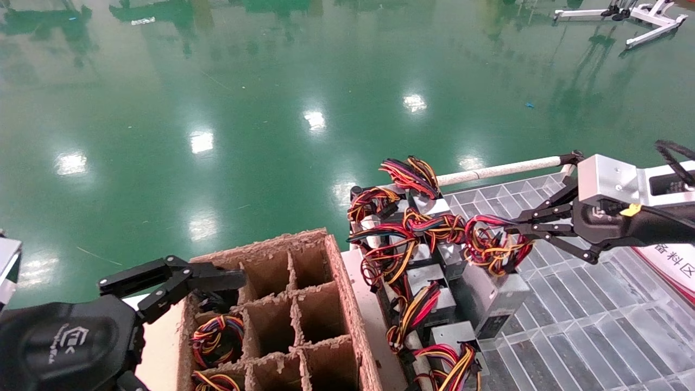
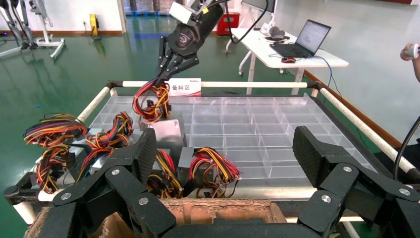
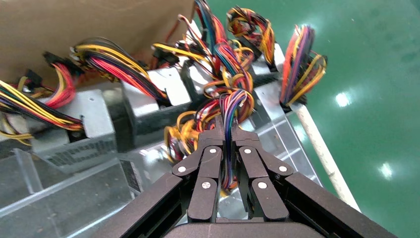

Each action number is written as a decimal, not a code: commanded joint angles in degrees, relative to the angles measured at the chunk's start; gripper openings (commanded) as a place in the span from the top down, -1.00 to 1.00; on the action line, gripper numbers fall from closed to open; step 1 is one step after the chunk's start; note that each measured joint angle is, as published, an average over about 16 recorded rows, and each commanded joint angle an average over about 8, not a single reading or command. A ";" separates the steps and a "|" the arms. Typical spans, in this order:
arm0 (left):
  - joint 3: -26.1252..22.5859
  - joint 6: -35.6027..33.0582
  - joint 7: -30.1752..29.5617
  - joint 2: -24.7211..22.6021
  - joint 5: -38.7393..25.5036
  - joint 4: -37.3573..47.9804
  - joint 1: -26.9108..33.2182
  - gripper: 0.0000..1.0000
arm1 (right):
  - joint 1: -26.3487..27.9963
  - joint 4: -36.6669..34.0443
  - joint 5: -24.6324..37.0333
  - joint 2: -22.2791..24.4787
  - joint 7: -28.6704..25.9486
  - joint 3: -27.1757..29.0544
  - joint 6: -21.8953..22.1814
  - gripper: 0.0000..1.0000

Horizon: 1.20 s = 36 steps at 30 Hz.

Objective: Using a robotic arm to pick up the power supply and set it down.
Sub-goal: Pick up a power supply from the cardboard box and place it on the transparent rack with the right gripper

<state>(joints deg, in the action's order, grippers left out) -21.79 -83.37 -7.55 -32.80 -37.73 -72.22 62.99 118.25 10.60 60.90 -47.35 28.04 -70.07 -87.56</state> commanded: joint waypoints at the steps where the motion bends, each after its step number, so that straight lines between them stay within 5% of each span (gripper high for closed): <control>1: 0.00 0.00 0.00 0.00 0.00 0.00 0.00 -1.00 | 0.13 -1.48 0.08 -0.36 0.80 -0.01 0.51 1.00; 19: -0.01 0.00 0.00 0.00 0.00 0.00 0.00 -1.00 | -0.10 -6.07 -1.76 -3.26 3.90 1.08 -1.76 1.00; 36: -0.01 0.00 0.01 0.00 0.01 0.00 0.00 -1.00 | -0.82 -7.05 -1.45 -0.92 3.64 0.45 -2.45 1.00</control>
<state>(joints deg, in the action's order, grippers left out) -21.80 -83.37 -7.55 -32.80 -37.72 -72.22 62.99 117.53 3.67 59.40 -48.30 31.65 -69.59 -90.05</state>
